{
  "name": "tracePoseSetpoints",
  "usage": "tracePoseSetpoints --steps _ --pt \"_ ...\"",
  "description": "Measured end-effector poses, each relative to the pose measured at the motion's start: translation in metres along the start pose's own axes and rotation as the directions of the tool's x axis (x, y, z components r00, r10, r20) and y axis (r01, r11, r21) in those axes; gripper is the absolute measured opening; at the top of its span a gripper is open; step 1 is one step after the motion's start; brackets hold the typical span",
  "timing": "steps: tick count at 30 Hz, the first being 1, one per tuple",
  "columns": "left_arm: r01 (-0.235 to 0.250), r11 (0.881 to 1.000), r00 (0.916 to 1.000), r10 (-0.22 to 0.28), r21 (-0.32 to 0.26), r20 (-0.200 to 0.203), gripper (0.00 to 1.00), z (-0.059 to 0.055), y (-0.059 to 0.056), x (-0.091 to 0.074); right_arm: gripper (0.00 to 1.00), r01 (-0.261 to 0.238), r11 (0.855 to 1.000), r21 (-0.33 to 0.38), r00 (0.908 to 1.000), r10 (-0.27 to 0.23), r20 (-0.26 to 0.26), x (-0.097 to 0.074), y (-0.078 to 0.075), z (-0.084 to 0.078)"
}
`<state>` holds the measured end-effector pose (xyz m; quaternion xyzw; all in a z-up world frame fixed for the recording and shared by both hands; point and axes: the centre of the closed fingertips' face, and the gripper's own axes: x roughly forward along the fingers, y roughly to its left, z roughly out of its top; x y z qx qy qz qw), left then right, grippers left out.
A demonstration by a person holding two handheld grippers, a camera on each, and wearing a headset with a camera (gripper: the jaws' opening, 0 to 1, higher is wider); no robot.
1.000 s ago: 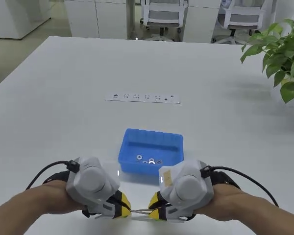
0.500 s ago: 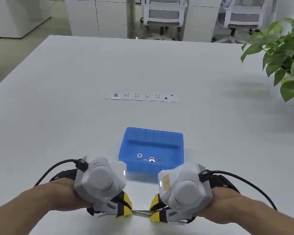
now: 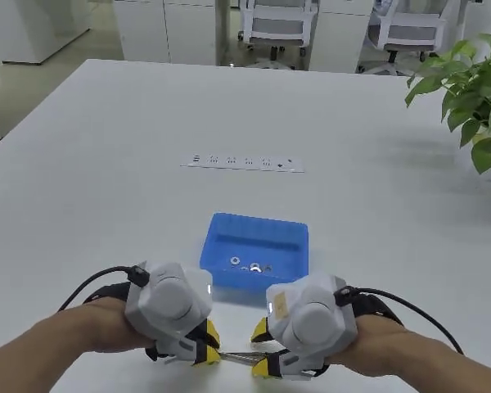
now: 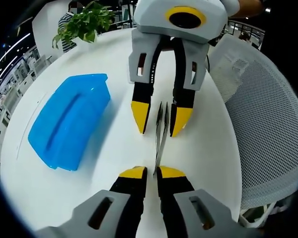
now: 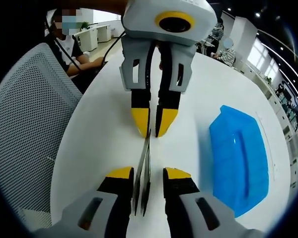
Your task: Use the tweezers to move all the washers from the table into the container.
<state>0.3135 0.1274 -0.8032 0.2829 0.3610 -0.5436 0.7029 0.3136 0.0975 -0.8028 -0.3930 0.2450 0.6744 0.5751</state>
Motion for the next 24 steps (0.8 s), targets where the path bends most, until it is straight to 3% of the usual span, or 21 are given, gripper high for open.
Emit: tracePoseSetpoints --steps 7,11,16,18,24 --pt "-0.033 0.999 0.9994 0.033 -0.037 -0.002 0.23 -0.01 0.004 -0.009 0.33 0.046 0.998 0.035 0.9984 -0.047 0.033 -0.01 -0.007 0.004" --pt "-0.056 0.995 0.9976 0.059 -0.085 0.037 0.28 -0.01 0.007 -0.018 0.38 0.086 0.991 0.103 0.993 -0.094 0.071 -0.02 -0.014 0.006" --pt "-0.085 0.983 0.9896 0.103 -0.164 0.101 0.37 -0.005 0.011 -0.03 0.46 0.14 0.973 0.182 0.9803 -0.162 0.113 -0.037 -0.025 0.008" --pt "-0.092 0.977 0.9855 0.117 -0.194 0.123 0.43 -0.004 0.012 -0.036 0.49 0.164 0.962 0.219 0.9712 -0.196 0.135 -0.044 -0.029 0.009" --pt "-0.127 0.954 0.9611 0.186 -0.272 0.204 0.57 0.008 0.02 -0.054 0.59 0.21 0.929 0.304 0.9457 -0.272 0.178 -0.066 -0.039 0.007"
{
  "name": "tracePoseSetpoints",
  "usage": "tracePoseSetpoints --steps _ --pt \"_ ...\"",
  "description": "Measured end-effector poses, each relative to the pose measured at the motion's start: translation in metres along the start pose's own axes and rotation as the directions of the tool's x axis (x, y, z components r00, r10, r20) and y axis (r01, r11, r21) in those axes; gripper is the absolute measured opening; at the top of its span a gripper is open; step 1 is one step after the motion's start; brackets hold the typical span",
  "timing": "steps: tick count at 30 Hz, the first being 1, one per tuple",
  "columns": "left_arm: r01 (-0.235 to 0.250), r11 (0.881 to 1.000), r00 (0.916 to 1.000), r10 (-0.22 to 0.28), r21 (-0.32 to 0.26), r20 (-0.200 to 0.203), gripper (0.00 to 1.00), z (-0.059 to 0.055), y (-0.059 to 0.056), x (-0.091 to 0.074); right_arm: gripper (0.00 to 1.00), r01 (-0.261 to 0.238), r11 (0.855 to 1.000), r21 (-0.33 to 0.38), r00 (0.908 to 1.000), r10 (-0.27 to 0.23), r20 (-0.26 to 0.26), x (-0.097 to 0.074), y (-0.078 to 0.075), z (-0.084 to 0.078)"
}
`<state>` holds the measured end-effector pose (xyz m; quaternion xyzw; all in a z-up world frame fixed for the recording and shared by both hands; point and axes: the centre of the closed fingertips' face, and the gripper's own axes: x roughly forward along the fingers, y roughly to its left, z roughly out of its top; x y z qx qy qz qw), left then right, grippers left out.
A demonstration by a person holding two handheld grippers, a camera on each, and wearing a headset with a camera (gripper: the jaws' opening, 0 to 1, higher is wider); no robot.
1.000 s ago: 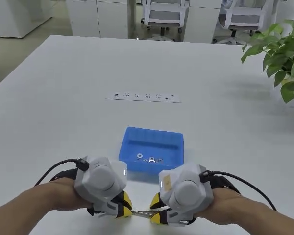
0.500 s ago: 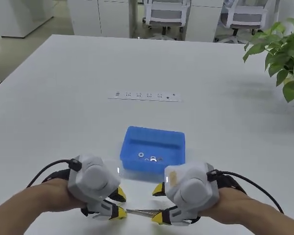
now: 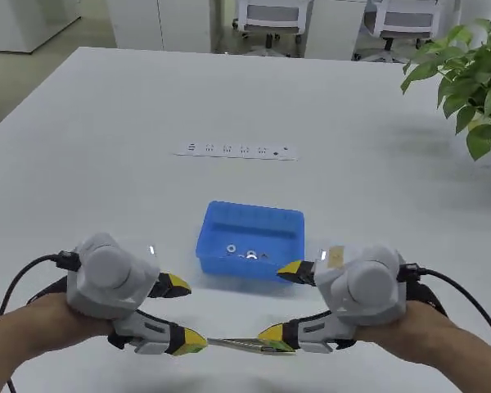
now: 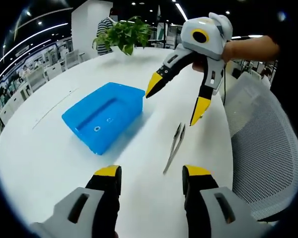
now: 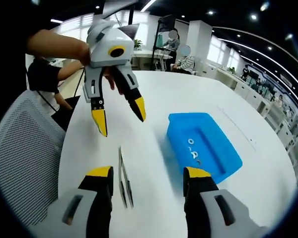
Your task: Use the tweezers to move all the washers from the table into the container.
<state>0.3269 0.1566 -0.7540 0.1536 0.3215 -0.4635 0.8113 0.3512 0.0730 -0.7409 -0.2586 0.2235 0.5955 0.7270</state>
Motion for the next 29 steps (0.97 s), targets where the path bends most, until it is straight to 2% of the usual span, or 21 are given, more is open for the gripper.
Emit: tracePoseSetpoints --steps 4,7,8,14,18,22,25,29 --pt "-0.033 0.999 0.9979 0.034 -0.023 0.055 0.66 0.011 0.004 -0.009 0.66 0.046 0.998 0.047 0.9981 -0.048 0.04 -0.013 -0.009 0.002" --pt "-0.054 0.998 0.9938 0.058 -0.039 0.095 0.71 0.017 0.006 -0.017 0.7 0.086 0.992 0.087 0.993 -0.093 0.073 -0.025 -0.017 0.002" --pt "-0.061 0.997 0.9911 0.066 -0.046 0.115 0.74 0.019 0.007 -0.019 0.72 0.094 0.991 0.094 0.9915 -0.102 0.082 -0.028 -0.018 0.002" --pt "-0.102 0.992 0.9774 0.114 -0.073 0.178 0.83 0.025 0.011 -0.033 0.79 0.144 0.978 0.152 0.9804 -0.162 0.113 -0.049 -0.028 -0.005" --pt "-0.132 0.989 0.9634 0.144 -0.071 0.226 0.86 0.032 0.012 -0.041 0.84 0.164 0.969 0.185 0.9713 -0.191 0.141 -0.06 -0.03 -0.006" --pt "-0.136 0.987 0.9538 0.154 -0.089 0.258 0.93 0.039 0.008 -0.047 0.89 0.181 0.962 0.204 0.9651 -0.213 0.152 -0.069 -0.032 -0.009" --pt "-0.162 0.983 0.9475 0.179 -0.085 0.265 0.97 0.04 0.009 -0.051 0.94 0.195 0.956 0.22 0.9584 -0.233 0.164 -0.074 -0.034 -0.011" --pt "-0.178 0.977 0.938 0.204 -0.116 0.28 0.99 0.04 0.012 -0.054 1.0 0.206 0.952 0.225 0.9546 -0.246 0.168 -0.077 -0.035 -0.012"
